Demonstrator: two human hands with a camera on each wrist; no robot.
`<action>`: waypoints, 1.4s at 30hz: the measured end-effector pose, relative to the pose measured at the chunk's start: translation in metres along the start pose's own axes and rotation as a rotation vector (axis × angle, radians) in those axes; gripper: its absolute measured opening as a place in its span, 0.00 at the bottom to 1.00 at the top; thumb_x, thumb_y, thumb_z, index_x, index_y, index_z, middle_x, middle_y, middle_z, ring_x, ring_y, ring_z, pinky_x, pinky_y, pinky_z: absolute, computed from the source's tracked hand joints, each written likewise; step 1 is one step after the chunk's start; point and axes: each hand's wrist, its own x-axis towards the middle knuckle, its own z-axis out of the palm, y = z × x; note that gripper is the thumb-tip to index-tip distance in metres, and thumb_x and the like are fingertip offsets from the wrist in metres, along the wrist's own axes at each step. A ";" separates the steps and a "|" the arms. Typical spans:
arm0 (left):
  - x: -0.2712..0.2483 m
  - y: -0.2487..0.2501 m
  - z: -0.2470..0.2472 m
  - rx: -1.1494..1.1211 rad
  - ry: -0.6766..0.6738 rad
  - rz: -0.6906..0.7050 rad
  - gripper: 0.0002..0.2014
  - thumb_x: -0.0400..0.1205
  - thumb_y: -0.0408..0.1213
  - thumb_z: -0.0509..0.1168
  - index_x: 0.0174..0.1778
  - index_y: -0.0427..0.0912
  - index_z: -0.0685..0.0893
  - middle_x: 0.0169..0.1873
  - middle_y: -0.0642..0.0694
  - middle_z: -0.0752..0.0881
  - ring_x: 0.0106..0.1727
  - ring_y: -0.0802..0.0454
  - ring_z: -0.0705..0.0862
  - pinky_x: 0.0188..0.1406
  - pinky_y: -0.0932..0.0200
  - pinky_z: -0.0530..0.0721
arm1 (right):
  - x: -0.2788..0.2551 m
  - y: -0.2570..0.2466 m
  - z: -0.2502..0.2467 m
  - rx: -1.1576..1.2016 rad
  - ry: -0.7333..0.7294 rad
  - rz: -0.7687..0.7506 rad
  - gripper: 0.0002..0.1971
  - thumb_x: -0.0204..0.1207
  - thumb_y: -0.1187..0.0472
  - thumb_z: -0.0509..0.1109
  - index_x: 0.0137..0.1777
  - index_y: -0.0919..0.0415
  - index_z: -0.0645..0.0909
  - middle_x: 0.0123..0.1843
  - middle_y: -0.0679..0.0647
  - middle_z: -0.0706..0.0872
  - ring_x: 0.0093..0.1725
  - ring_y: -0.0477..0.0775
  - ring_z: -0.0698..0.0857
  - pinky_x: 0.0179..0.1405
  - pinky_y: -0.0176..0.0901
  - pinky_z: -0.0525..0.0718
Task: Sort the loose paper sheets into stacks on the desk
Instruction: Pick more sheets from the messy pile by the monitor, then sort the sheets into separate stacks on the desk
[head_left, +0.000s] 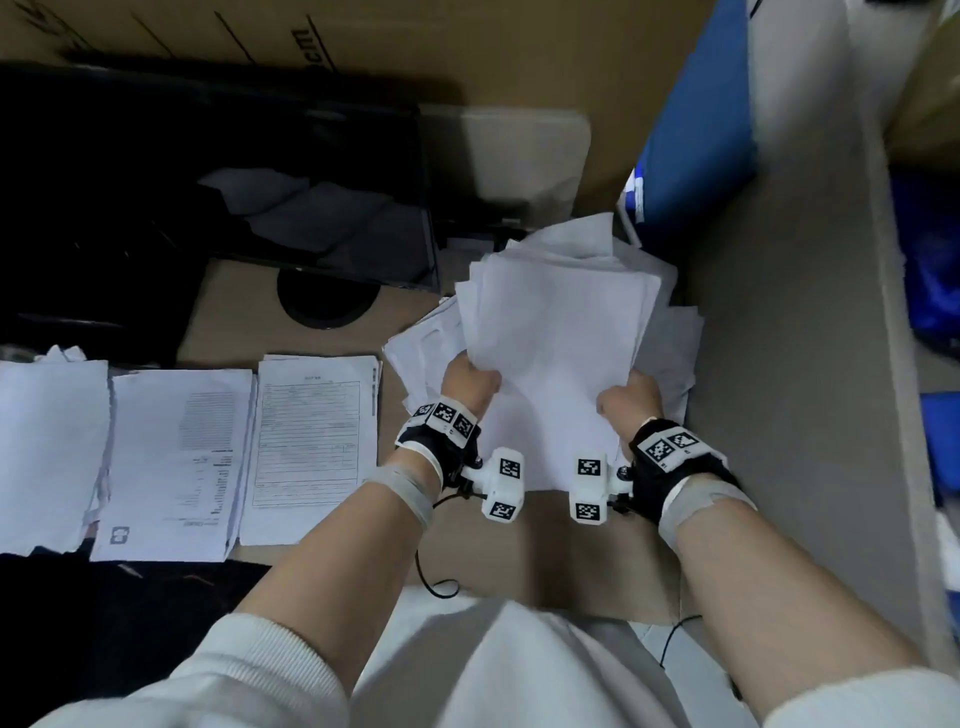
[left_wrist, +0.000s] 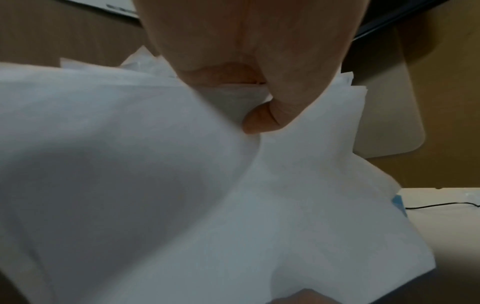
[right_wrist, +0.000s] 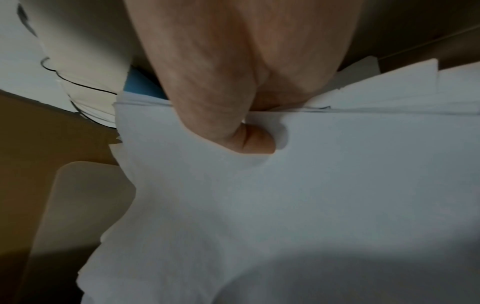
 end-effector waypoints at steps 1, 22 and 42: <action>-0.006 0.000 -0.001 -0.015 0.013 -0.001 0.11 0.72 0.18 0.63 0.35 0.40 0.78 0.31 0.48 0.80 0.39 0.45 0.80 0.39 0.58 0.78 | -0.001 -0.002 -0.001 0.007 0.008 0.008 0.13 0.74 0.83 0.58 0.43 0.69 0.80 0.40 0.55 0.80 0.42 0.55 0.77 0.41 0.40 0.76; -0.072 0.036 -0.057 -0.407 0.193 0.296 0.16 0.63 0.26 0.70 0.47 0.37 0.87 0.42 0.46 0.89 0.43 0.50 0.87 0.44 0.57 0.87 | -0.062 -0.064 -0.009 0.173 0.020 -0.308 0.06 0.66 0.75 0.71 0.36 0.69 0.76 0.33 0.56 0.76 0.31 0.47 0.76 0.36 0.44 0.71; -0.014 0.011 -0.099 -0.072 -0.108 0.192 0.19 0.81 0.40 0.73 0.66 0.36 0.84 0.51 0.45 0.85 0.55 0.45 0.83 0.47 0.61 0.75 | -0.068 -0.054 0.040 0.122 0.038 -0.091 0.12 0.69 0.64 0.81 0.52 0.62 0.86 0.48 0.55 0.90 0.50 0.58 0.88 0.57 0.51 0.86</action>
